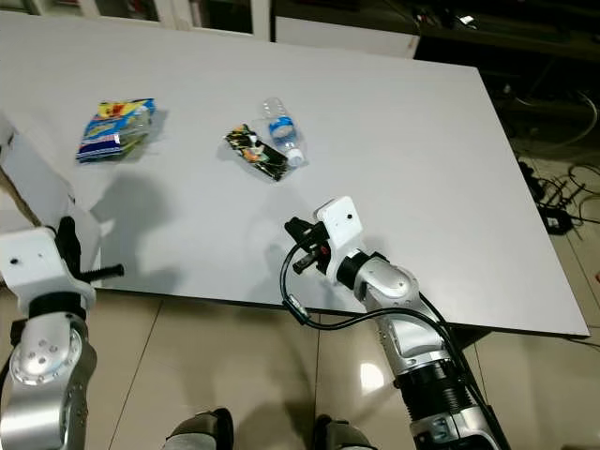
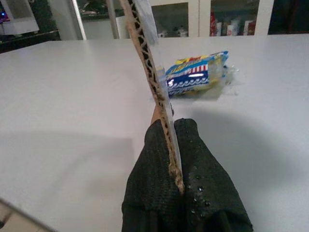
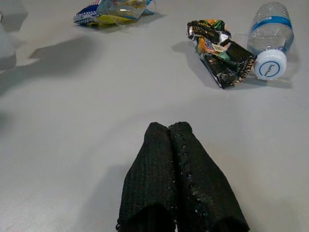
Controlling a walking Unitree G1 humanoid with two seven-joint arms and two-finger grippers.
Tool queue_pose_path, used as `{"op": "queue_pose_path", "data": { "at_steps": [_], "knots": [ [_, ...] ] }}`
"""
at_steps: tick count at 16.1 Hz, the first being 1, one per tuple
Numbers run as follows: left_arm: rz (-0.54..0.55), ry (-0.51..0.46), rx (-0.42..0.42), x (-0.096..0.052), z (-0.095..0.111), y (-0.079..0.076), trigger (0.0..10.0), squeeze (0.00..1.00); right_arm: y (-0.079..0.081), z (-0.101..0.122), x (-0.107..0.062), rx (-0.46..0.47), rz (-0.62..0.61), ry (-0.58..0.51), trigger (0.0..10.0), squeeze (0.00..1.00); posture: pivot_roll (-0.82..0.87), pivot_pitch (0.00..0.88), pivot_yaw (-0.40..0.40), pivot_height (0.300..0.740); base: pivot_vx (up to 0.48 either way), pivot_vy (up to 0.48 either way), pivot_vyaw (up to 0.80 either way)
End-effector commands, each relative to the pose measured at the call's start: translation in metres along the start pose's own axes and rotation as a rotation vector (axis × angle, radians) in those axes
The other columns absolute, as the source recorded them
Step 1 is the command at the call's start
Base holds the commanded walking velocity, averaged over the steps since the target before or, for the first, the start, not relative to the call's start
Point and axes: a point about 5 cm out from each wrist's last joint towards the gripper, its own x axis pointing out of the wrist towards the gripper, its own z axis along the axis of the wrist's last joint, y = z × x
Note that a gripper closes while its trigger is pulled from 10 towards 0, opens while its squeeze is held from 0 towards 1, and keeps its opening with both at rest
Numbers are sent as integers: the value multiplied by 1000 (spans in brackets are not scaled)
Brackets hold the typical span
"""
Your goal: Picking trash to rubbish bin
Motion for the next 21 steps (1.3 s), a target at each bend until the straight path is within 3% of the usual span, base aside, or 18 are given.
{"op": "queue_pose_path", "data": {
  "at_steps": [1, 6, 12, 21],
  "knots": [
    [-14, 24, 7, -5, -4, -7, 10000, 0, -6, 1, -2, -4, -30, -8, 10000, 0, 0, 136, -40, 740, 0, 0, 0],
    [-24, 49, -41, -2, -7, -11, 10000, 0, -8, 1, -3, -7, -41, -7, 10000, 0, -5, 136, -41, 740, 0, 0, -503],
    [-34, 73, -91, -2, -8, -14, 10000, 0, -7, 1, -4, -8, -42, -12, 10000, 0, -10, 136, -39, 740, 0, 0, 0],
    [-47, 105, -123, 1, -11, -17, 10000, 0, -10, 1, -7, -12, -52, -10, 10000, 0, -24, 140, -36, 740, 0, 412, 0]
  ]
}}
